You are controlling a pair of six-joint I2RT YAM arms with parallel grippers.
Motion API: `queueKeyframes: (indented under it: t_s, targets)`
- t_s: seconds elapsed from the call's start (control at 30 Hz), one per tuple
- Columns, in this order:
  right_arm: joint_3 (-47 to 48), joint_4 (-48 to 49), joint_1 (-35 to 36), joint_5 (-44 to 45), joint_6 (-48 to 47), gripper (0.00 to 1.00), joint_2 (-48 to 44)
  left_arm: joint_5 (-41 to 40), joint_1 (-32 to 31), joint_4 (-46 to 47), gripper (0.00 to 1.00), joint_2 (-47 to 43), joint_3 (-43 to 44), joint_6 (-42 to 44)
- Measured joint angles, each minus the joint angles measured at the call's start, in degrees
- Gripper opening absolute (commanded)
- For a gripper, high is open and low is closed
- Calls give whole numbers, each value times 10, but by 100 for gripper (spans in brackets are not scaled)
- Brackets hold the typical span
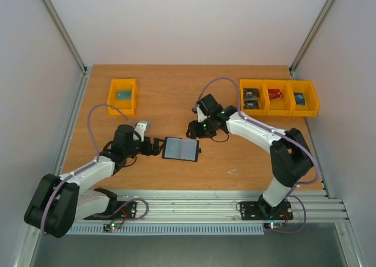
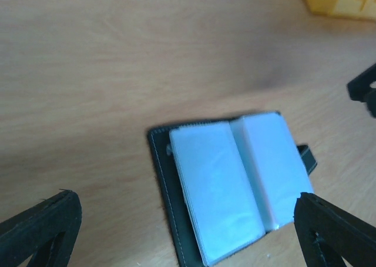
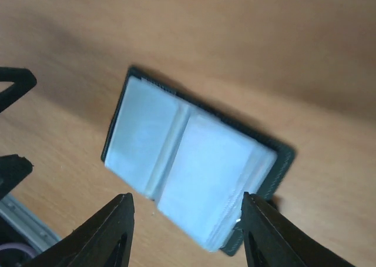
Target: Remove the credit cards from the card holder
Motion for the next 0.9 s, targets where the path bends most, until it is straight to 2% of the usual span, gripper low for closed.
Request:
queueKeyframes:
  t_s: [0.2, 0.4, 0.6, 0.73, 0.9]
  targets:
    - [-21, 2, 13, -24, 54, 44, 57, -11, -55, 1, 99, 49, -2, 35]
    - [-23, 2, 11, -49, 77, 40, 107, -9, -65, 2, 93, 118, 9, 59]
    - [-2, 4, 10, -104, 78, 34, 145, 23, -65, 19, 78, 186, 54, 75]
    - [21, 16, 9, -160, 75, 32, 170, 49, -63, 24, 52, 207, 64, 87]
    - [52, 40, 9, -229, 74, 26, 188, 87, -64, 17, 51, 214, 64, 102]
